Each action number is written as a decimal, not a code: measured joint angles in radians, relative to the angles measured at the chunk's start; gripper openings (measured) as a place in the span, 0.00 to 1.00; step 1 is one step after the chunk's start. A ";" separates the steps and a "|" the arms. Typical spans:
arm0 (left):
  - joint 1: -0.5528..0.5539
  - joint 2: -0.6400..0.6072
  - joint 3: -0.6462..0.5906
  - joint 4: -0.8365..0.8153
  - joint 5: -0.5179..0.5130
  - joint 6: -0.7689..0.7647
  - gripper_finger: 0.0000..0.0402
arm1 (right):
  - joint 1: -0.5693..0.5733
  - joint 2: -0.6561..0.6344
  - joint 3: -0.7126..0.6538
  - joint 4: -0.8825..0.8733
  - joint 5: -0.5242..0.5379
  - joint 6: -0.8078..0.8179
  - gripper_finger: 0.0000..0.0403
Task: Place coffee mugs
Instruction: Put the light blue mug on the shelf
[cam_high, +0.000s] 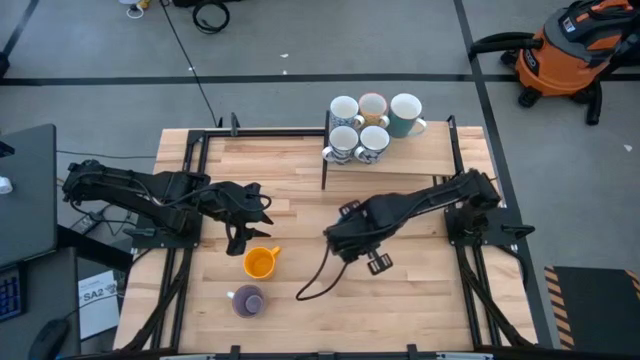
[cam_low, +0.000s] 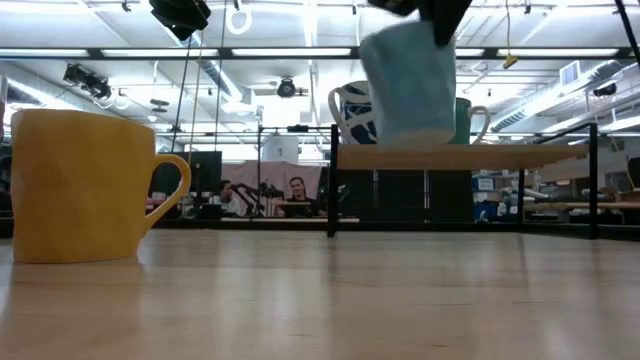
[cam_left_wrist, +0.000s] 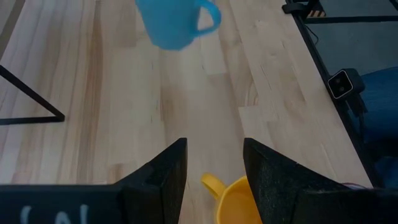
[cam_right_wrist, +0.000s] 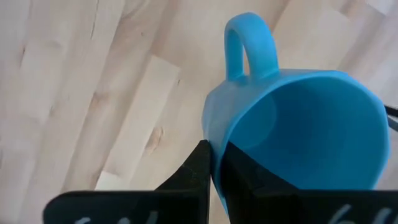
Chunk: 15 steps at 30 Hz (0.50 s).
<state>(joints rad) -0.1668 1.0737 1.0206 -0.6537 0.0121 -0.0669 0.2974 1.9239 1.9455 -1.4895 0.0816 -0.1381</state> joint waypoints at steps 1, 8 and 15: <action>0.000 0.000 0.000 0.000 0.000 0.000 0.41 | 0.000 -0.017 0.001 -0.009 0.005 0.013 0.07; 0.000 0.000 0.000 0.000 0.000 0.000 0.41 | 0.000 -0.146 -0.004 -0.086 0.069 0.091 0.07; 0.000 0.000 0.000 0.000 0.000 0.000 0.41 | -0.036 -0.354 -0.148 -0.084 0.106 0.133 0.07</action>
<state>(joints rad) -0.1667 1.0740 1.0206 -0.6533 0.0120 -0.0666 0.2613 1.5699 1.7971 -1.5738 0.1872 -0.0051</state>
